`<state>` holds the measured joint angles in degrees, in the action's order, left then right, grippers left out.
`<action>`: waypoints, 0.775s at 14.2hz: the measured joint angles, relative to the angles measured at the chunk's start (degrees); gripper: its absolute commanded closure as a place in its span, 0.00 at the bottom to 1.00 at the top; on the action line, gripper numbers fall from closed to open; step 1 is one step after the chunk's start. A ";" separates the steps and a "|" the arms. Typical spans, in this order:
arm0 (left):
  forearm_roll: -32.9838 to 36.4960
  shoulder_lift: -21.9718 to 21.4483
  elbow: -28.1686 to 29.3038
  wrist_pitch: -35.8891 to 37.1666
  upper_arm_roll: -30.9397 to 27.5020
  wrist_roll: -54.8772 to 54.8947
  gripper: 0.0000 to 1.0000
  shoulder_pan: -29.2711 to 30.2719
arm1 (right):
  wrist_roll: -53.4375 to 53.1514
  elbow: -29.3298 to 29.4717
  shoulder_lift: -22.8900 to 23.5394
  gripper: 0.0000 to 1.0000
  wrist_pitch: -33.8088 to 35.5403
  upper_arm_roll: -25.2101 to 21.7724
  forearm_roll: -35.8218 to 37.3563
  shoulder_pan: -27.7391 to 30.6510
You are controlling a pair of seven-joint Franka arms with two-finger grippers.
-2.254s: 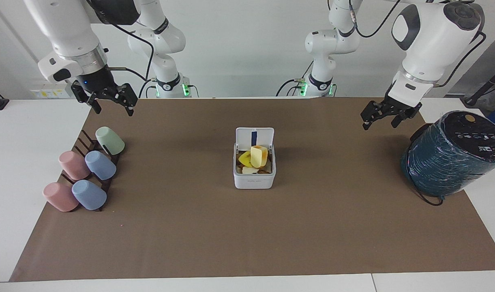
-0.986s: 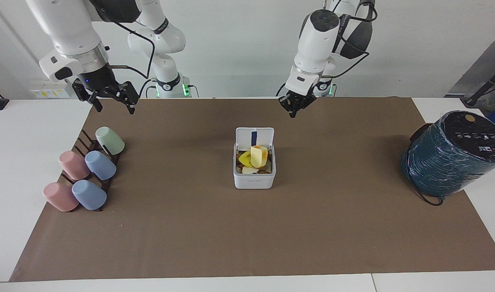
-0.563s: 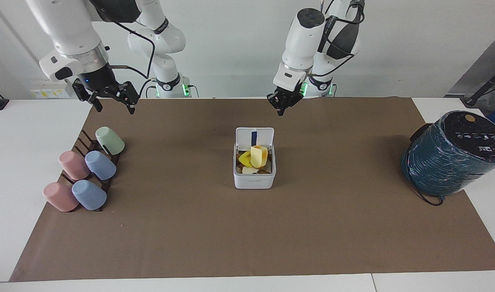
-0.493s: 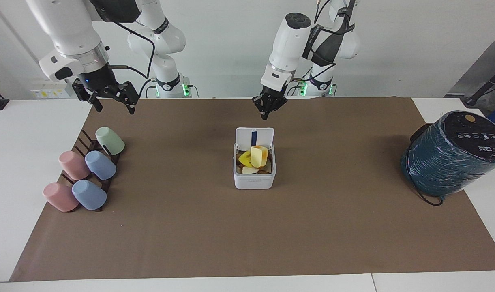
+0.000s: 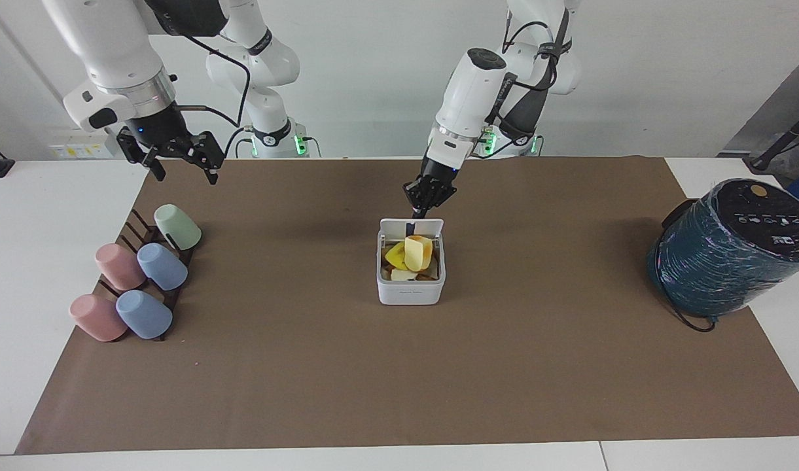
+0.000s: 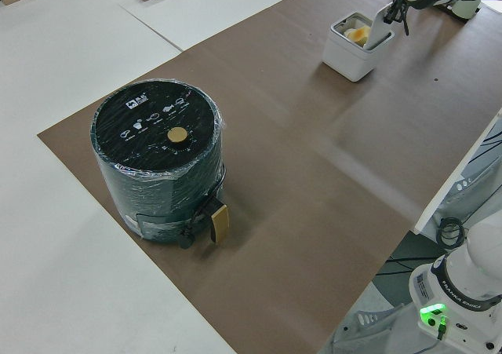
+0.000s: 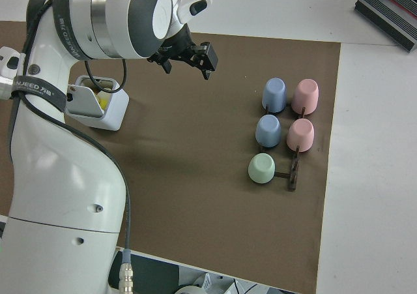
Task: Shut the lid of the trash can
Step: 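Push the bin lid closed over the scraps with the left gripper, then lift the left gripper up off the closed lid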
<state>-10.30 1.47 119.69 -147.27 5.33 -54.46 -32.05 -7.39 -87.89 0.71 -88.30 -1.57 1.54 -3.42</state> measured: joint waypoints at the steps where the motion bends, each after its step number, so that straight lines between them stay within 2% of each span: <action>1: -0.38 0.87 -0.09 -1.91 -0.10 -0.05 0.97 0.80 | 0.00 0.00 0.00 0.00 0.00 0.00 0.00 0.00; 6: -2.37 4.53 -1.60 -7.67 -0.12 -0.05 0.97 2.93 | 0.00 -0.13 0.00 0.00 0.00 0.02 0.00 0.00; 11: -2.39 9.47 -4.81 -9.17 0.18 -0.21 0.97 2.54 | 0.00 -0.20 0.00 0.00 0.00 0.02 0.00 0.00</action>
<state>-12.69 10.94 114.87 -156.44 5.51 -54.67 -29.52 -7.39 -88.08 0.71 -88.30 -1.55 1.54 -3.42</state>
